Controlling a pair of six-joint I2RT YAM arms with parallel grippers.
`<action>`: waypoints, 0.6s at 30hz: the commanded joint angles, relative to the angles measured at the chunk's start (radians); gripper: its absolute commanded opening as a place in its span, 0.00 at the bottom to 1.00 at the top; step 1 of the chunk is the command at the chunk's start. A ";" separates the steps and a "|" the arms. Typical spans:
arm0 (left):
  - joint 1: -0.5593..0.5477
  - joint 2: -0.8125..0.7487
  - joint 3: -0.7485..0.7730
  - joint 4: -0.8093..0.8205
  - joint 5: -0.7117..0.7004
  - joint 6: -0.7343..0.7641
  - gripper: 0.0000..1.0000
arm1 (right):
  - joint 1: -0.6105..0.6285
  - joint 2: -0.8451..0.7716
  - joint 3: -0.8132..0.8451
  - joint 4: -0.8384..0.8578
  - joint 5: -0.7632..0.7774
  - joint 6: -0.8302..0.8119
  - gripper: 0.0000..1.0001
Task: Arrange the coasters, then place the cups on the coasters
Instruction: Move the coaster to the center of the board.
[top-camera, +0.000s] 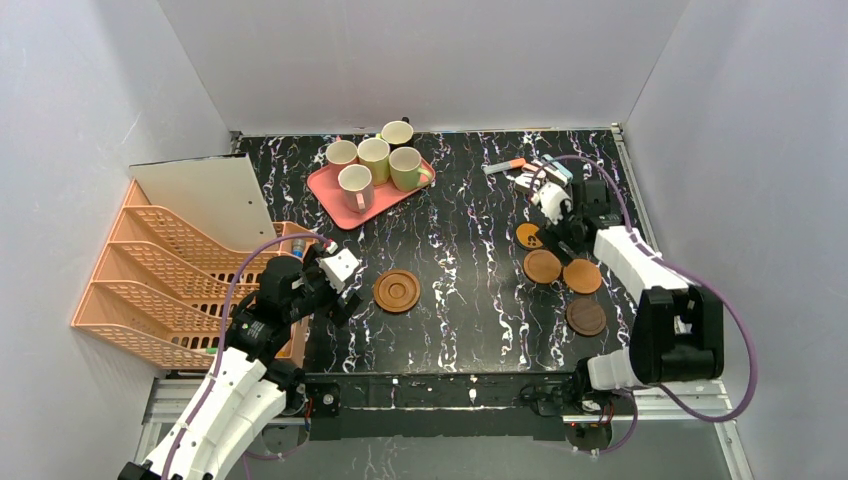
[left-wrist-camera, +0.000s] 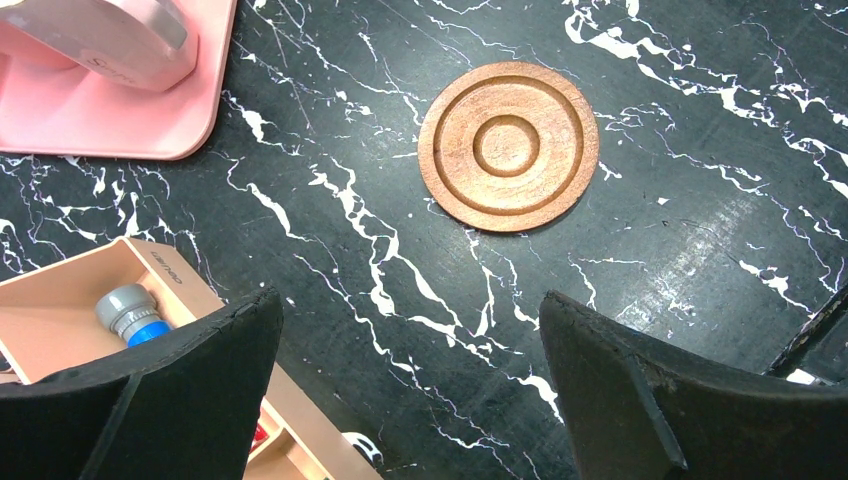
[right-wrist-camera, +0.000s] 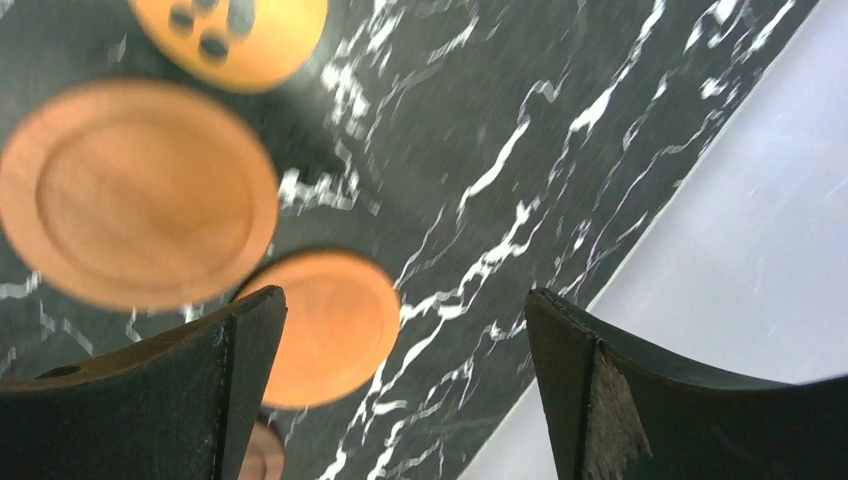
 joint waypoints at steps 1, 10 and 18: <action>0.007 0.005 -0.002 0.000 0.001 0.005 0.98 | 0.010 0.083 0.122 0.123 -0.085 0.136 0.99; 0.007 -0.004 -0.003 -0.001 0.008 0.007 0.98 | 0.181 0.191 0.094 0.118 0.012 0.134 0.99; 0.007 -0.005 -0.003 -0.003 0.008 0.009 0.98 | 0.255 0.251 0.080 0.126 0.082 0.151 0.99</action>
